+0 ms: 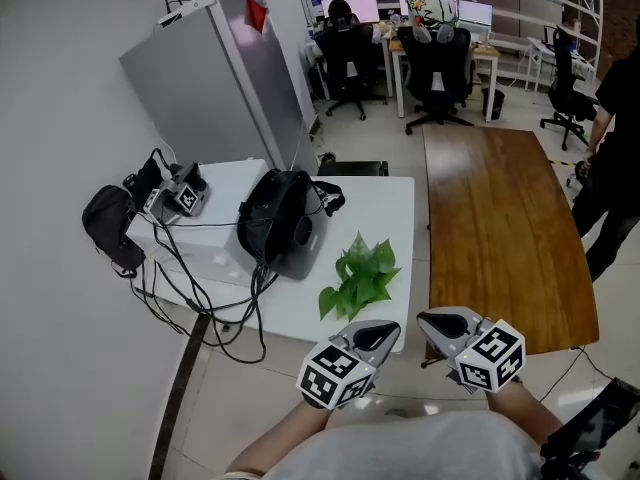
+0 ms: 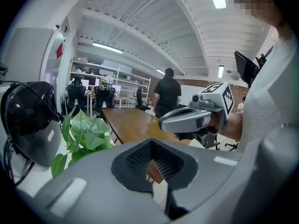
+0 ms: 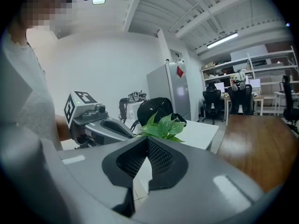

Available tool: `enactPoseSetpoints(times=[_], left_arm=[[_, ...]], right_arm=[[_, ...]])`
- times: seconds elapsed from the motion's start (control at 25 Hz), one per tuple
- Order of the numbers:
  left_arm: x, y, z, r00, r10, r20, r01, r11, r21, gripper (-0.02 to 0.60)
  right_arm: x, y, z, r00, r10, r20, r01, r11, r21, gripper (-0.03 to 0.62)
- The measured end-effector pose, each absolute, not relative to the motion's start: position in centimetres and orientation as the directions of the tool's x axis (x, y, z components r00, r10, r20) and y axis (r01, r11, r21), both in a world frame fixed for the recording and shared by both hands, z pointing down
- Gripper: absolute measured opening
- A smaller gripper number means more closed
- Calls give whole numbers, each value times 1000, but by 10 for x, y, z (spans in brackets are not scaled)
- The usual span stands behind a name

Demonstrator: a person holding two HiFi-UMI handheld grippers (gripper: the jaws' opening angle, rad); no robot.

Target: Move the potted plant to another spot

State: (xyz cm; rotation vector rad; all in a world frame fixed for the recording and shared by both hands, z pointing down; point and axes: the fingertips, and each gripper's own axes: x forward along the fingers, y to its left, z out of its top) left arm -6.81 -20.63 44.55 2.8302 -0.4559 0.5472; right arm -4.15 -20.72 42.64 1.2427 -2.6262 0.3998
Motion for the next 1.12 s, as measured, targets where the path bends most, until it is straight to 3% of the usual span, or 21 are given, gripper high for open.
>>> enactPoseSetpoints(times=[0.64, 1.12], left_arm=[[-67, -221, 456, 839, -337, 427, -440, -882, 167, -14], [-132, -220, 475, 750, -472, 464, -601, -779, 180, -14]], right_arm=[[-22, -241, 449, -647, -678, 348, -750, 647, -135, 6], [-38, -272, 492, -661, -645, 384, -724, 682, -102, 6]])
